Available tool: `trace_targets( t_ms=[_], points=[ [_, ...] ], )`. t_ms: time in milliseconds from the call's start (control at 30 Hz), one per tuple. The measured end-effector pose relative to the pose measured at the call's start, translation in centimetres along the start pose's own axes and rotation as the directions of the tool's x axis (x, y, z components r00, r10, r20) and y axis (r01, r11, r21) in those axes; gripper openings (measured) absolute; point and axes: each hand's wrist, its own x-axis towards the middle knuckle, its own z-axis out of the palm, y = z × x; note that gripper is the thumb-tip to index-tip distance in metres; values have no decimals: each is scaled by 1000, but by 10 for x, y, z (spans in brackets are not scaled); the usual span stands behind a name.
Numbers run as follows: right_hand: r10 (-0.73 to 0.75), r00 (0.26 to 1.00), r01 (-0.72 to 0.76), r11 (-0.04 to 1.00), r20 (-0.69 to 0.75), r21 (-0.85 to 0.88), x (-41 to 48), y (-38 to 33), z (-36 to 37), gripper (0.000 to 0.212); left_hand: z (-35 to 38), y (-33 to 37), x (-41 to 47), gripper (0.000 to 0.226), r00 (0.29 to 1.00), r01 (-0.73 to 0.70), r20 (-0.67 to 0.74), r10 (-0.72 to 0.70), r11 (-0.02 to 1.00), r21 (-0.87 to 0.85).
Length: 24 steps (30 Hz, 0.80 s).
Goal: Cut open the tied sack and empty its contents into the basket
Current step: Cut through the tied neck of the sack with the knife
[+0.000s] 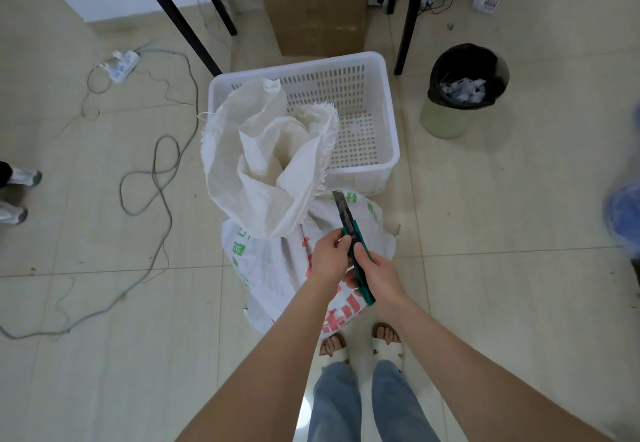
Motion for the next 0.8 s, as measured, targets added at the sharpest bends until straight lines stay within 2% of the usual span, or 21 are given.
trace_targets(
  t_ms=[100, 167, 233, 300, 367, 433, 533, 633, 700, 800],
  points=[
    [-52, 995, 56, 997, 90, -44, 9, -10, 1, 21, -9, 8, 1, 29, 1000, -4, -16, 4, 1000, 7],
    [-23, 995, 24, 1000, 99, -4, 13, -19, 3, 19, -22, 12, 2, 27, 987, -47, -152, 54, 998, 49],
    [-24, 997, 25, 999, 72, -23, 18, -27, 9, 23, -43, 15, 3, 26, 933, -107, -340, 119, 993, 54],
    [-43, 999, 44, 998, 34, -41, 22, -35, 16, 24, -64, 21, 7, 59, 872, -164, -461, 166, 985, 45],
    [-66, 998, 67, 997, 13, -36, 29, -44, 28, 23, -82, 33, 17, 86, 823, -239, -523, 222, 970, 35],
    [-98, 995, 98, 994, 20, -44, 39, -51, 42, 22, -96, 44, 38, 91, 789, -271, -551, 271, 959, 84],
    [-139, 990, 139, 989, 5, -41, 60, -61, 62, 37, -108, 61, 60, 79, 819, -295, -463, 338, 941, 165],
    [-158, 986, 157, 987, -48, -21, 85, -66, 83, 48, -117, 65, 79, 63, 860, -324, -372, 350, 937, 134],
    [-158, 985, 159, 987, -75, 2, 100, -70, 99, 53, -123, 59, 92, 47, 863, -319, -383, 330, 943, 94],
    [-149, 985, 149, 989, -89, -8, 121, -70, 121, 56, -129, 38, 109, 17, 834, -250, -475, 282, 959, 130]
  ],
)
